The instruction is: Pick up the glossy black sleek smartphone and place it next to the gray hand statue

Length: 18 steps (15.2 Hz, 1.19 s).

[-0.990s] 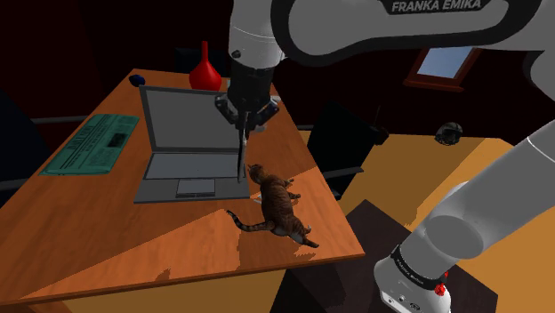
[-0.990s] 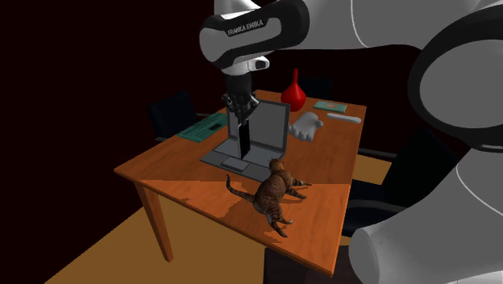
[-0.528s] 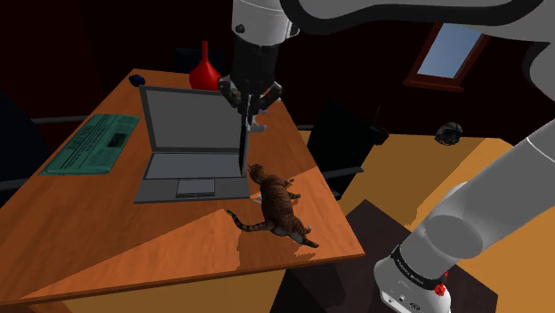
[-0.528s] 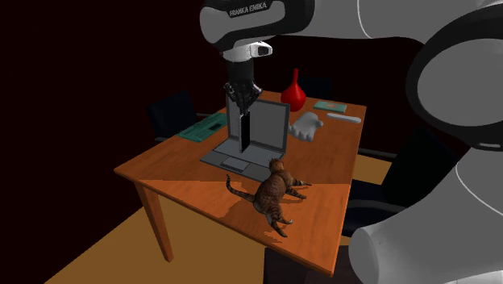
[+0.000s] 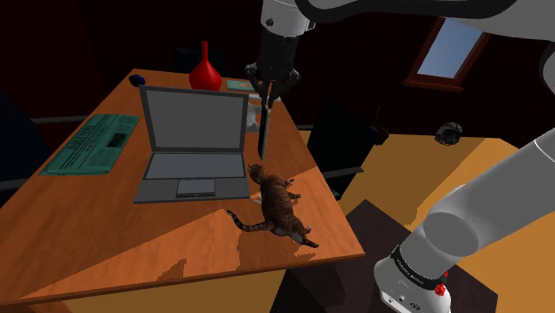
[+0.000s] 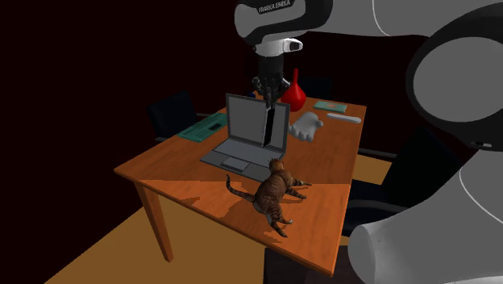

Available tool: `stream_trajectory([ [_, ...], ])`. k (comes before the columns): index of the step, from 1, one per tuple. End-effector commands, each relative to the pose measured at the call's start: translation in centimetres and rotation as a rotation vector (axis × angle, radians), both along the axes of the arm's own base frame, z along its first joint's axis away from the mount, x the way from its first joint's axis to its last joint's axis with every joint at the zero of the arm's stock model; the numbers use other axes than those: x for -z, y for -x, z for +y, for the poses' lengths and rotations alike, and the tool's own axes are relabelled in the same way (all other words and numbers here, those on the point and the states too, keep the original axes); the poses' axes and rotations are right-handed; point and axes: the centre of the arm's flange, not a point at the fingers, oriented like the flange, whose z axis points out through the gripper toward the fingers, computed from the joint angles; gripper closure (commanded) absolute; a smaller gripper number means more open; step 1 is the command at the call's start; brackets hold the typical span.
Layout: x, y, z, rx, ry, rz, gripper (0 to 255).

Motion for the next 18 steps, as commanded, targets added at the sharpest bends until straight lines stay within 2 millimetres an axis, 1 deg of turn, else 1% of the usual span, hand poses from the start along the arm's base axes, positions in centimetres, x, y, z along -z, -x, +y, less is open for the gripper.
stream_trajectory([
  [1,0.4,-1.0,-2.6,-0.001,0.000,0.000,255],
  [18,0.3,-9.6,-23.3,-0.001,0.000,0.000,255],
])
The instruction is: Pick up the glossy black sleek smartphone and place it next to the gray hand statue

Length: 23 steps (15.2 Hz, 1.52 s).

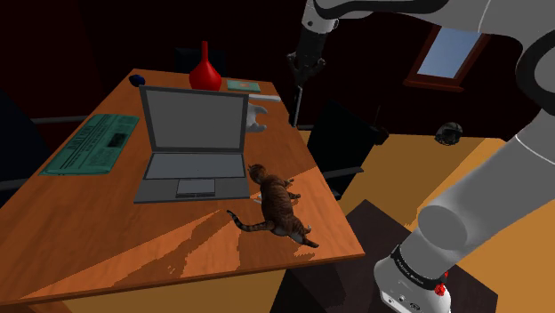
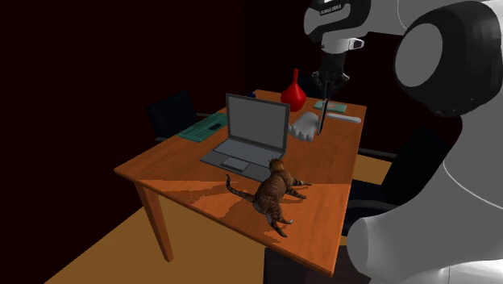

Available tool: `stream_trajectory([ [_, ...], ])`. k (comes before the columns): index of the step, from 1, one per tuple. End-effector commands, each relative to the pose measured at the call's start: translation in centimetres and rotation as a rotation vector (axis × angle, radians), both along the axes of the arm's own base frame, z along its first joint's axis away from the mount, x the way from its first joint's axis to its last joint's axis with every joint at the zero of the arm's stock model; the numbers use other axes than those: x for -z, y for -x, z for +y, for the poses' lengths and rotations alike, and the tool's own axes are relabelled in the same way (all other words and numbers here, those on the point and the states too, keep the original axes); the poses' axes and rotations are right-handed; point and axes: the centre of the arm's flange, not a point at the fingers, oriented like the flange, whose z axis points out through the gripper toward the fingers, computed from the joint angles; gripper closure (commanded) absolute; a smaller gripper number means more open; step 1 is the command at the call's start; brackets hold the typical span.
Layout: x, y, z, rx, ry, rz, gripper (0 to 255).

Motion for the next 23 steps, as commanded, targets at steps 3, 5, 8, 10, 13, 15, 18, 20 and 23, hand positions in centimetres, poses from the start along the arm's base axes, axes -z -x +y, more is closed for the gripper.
stream_trajectory([
  [3,-0.2,-2.0,-4.8,-0.001,0.001,0.000,255],
  [5,-0.2,-3.1,-7.3,-0.001,0.001,0.000,255],
  [8,-0.2,-4.6,-10.9,-0.001,0.001,0.000,255],
  [10,-0.2,-5.6,-13.3,-0.001,0.001,0.000,255],
  [13,1.4,-5.6,-13.3,-0.001,0.001,0.000,255],
  [15,2.4,-5.6,-13.3,-0.001,0.001,0.000,255],
  [18,4.0,-5.6,-13.3,-0.001,0.001,0.000,255],
  [20,5.1,-5.6,-13.3,-0.001,0.001,0.000,255],
  [23,6.6,-5.6,-13.3,-0.001,0.001,0.000,255],
])
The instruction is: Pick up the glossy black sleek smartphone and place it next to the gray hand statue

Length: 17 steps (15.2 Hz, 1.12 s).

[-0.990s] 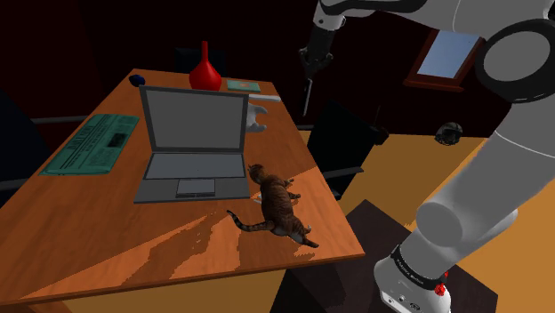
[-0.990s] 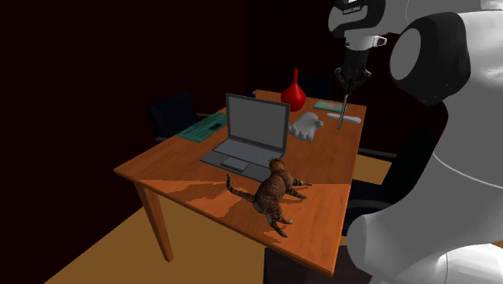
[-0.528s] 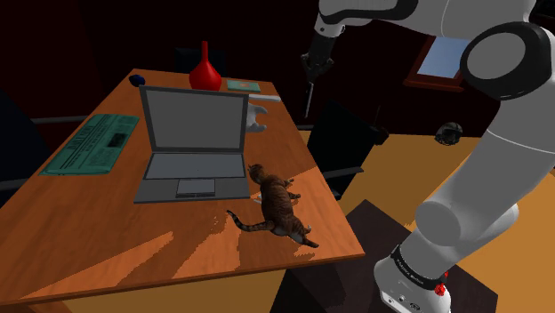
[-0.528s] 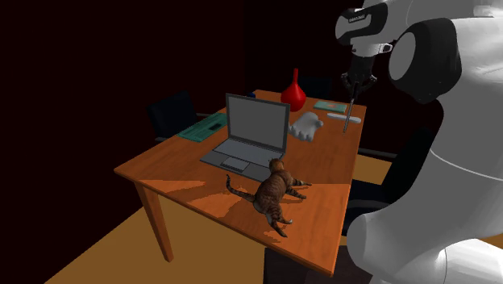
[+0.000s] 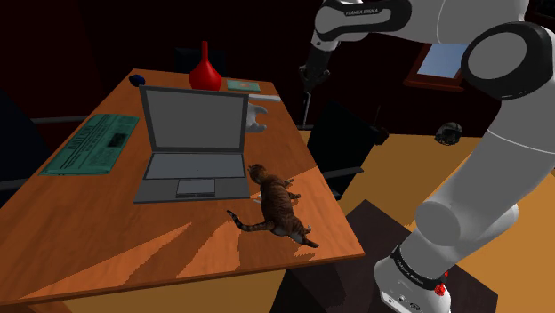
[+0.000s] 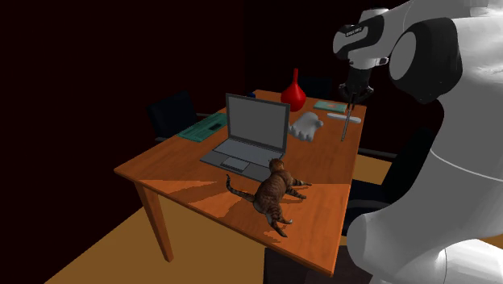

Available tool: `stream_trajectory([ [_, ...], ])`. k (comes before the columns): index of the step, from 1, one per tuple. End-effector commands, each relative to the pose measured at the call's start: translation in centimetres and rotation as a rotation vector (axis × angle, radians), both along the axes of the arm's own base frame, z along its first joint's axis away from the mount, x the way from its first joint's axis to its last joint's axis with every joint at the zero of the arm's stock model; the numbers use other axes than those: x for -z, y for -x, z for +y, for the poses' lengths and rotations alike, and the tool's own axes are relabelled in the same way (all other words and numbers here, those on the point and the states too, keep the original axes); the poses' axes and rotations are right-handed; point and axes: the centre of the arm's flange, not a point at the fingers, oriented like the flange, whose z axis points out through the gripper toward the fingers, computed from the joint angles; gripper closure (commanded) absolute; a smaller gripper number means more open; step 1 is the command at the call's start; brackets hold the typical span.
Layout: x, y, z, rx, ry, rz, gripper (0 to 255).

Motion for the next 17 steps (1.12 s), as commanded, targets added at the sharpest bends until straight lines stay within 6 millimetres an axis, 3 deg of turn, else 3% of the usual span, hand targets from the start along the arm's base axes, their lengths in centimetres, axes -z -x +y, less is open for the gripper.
stream_trajectory([
  [1,1.1,0.1,0.1,0.000,0.000,-0.001,255],
  [17,9.6,0.1,0.1,0.000,0.000,-0.001,255],
])
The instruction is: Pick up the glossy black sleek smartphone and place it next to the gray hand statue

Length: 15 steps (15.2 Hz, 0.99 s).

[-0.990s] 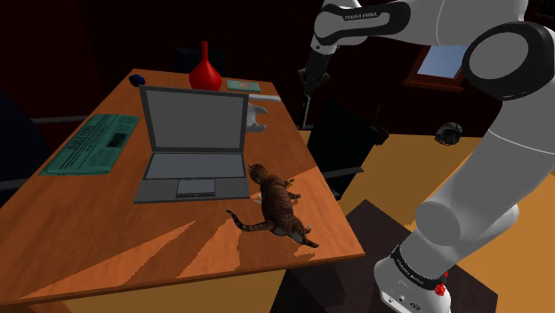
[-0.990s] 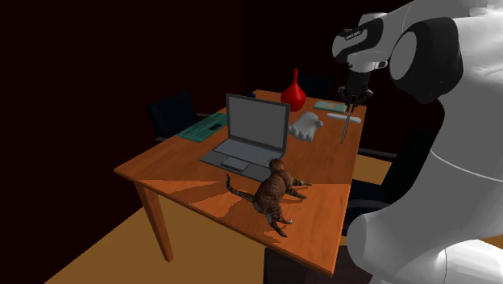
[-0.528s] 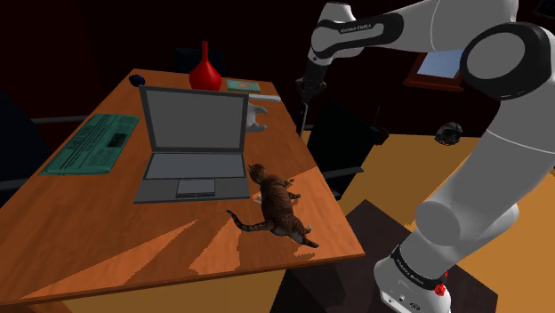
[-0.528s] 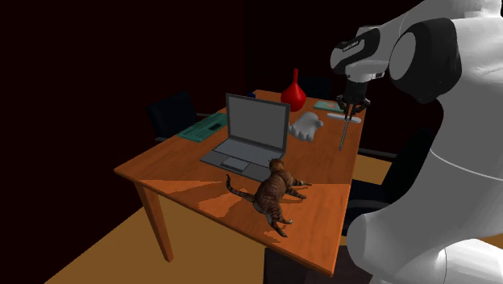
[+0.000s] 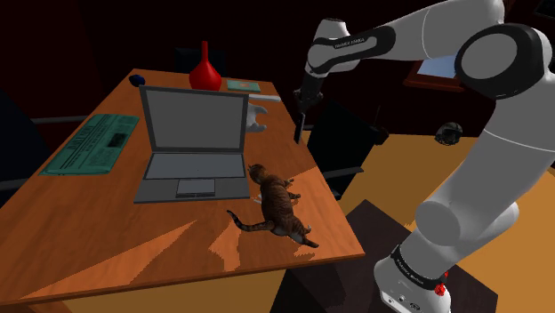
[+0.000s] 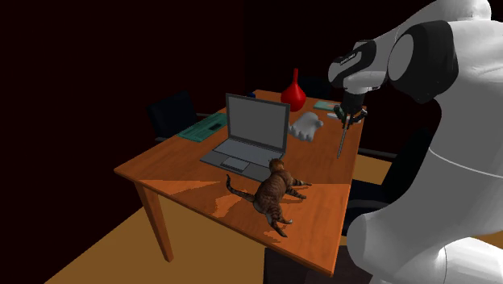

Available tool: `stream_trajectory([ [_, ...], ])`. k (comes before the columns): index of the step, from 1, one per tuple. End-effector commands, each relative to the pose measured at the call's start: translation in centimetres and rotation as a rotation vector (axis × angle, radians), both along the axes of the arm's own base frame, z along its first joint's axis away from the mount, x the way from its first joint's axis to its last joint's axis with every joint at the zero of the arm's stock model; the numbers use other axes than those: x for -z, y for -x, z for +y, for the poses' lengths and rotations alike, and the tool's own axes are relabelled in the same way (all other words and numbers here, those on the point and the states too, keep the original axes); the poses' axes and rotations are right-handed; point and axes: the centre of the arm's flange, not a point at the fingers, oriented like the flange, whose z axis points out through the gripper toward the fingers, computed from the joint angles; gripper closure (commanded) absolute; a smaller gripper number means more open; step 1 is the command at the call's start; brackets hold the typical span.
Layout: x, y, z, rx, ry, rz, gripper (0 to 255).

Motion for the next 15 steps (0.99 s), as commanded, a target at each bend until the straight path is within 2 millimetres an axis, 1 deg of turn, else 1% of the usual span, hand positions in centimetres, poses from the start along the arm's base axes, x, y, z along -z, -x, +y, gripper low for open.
stream_trajectory([
  [1,1.0,-0.1,0.0,0.000,0.000,-0.001,255],
  [8,4.7,-0.1,0.0,0.000,0.000,-0.001,255],
  [15,4.7,-0.1,0.0,0.000,0.000,-0.001,255],
])
